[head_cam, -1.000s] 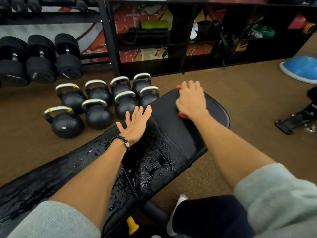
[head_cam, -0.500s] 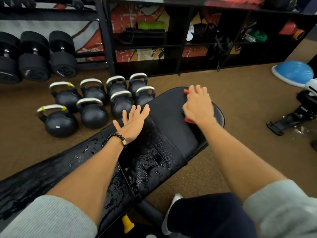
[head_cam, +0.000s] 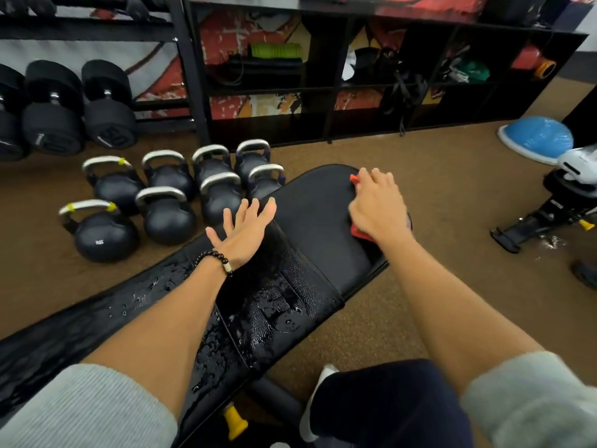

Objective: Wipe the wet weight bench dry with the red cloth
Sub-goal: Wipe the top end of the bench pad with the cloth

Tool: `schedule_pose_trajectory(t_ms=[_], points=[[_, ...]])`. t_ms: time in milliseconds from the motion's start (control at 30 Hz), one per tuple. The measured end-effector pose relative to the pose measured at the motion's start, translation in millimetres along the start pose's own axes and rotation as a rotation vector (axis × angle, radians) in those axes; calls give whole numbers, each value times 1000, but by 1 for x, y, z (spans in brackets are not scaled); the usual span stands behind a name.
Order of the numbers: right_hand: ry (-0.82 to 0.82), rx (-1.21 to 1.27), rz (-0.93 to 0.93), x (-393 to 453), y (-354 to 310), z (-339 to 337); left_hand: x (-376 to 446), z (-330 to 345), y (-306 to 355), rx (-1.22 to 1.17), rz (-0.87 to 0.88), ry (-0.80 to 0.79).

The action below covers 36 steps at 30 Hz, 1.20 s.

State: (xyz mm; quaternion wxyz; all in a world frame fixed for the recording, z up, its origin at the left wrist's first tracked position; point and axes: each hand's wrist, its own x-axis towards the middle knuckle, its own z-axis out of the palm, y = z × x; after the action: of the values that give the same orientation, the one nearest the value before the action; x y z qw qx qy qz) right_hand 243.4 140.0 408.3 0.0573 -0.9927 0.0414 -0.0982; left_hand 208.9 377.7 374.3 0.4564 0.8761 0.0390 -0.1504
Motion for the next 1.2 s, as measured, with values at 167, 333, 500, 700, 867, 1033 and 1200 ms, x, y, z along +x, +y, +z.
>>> schedule_pose_trajectory(t_ms=[167, 333, 500, 700, 867, 1033, 1200], points=[[-81, 17, -484, -62, -60, 23, -1, 0, 2, 64, -7, -6], [14, 48, -320, -68, 15, 9, 2, -2, -3, 200, 23, -21], [79, 273, 169, -20, 45, 1, 0, -1, -1, 226, 13, -8], [154, 213, -187, -101, -9, 29, 3, 0, -3, 200, 3, -9], [145, 330, -203, -79, 39, 25, 1, -1, -1, 196, 1, -13], [151, 468, 269, -34, 59, 7, -1, -1, -1, 187, 2, -16], [127, 115, 29, -73, 13, 16, 0, -1, -1, 151, 1, -33]])
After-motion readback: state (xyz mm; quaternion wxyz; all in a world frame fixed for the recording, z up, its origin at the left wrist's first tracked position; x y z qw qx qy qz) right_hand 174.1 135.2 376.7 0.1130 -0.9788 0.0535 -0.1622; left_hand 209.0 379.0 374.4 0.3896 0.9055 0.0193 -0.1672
